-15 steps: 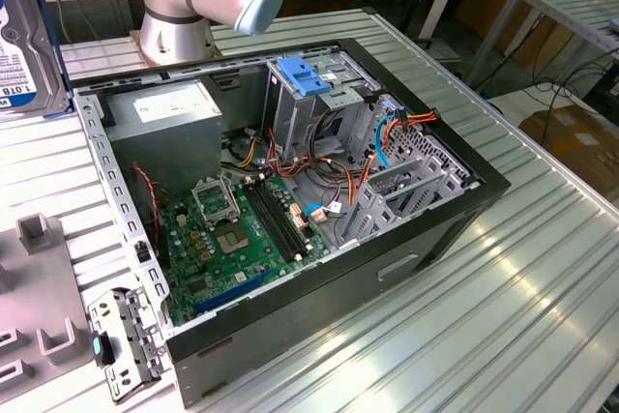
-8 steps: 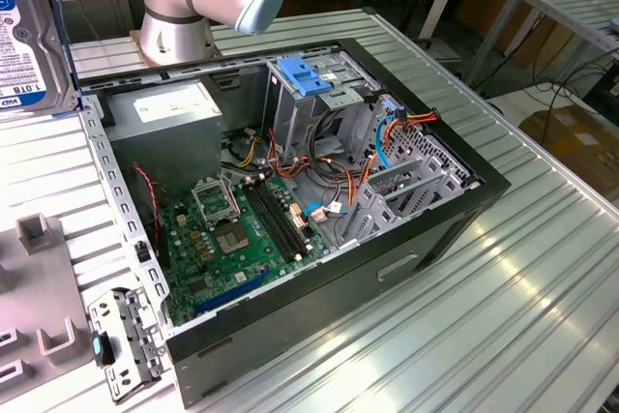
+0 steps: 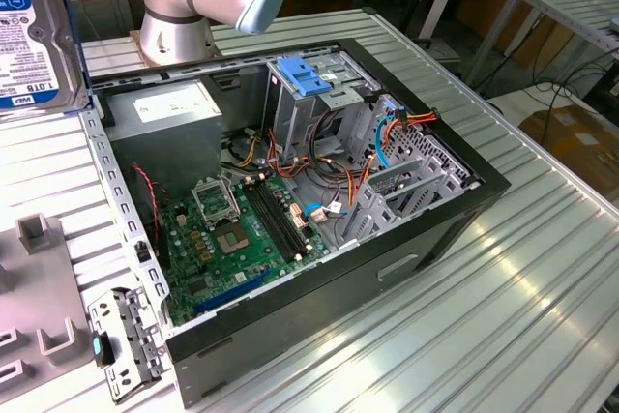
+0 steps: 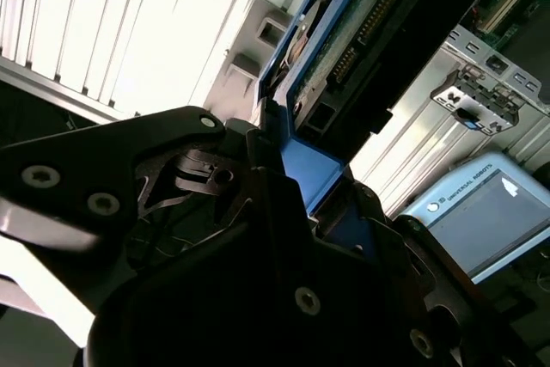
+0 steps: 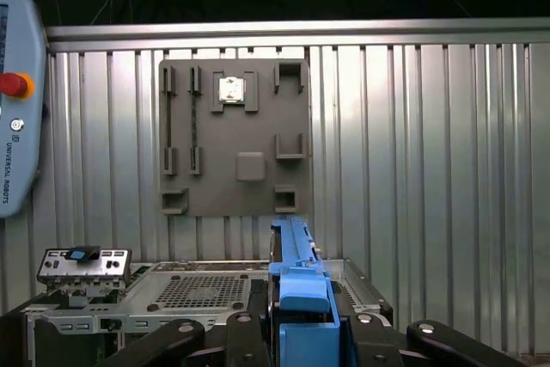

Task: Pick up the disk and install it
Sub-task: 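Pick up the disk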

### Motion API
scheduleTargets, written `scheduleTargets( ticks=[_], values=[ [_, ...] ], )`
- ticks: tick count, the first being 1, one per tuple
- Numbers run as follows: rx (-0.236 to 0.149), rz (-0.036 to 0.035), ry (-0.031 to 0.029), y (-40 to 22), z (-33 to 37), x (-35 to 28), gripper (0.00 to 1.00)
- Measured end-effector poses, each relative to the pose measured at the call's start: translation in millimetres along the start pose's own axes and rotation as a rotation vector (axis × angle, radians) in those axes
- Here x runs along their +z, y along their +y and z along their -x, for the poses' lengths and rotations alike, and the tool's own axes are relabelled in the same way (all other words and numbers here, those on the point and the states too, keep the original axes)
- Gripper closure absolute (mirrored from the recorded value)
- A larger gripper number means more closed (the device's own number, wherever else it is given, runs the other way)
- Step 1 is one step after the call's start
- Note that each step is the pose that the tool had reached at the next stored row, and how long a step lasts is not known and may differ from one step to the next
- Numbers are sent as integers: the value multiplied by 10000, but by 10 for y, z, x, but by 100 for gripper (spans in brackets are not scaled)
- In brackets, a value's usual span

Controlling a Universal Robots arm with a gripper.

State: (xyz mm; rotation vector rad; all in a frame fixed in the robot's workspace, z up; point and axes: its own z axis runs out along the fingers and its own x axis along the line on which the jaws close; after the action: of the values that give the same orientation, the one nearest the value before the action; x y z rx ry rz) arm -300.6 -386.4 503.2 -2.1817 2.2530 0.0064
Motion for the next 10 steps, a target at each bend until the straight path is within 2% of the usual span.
scheduleTargets(
  ticks=[10],
  values=[
    [3,1,0,-179,-2,1,63]
  ],
)
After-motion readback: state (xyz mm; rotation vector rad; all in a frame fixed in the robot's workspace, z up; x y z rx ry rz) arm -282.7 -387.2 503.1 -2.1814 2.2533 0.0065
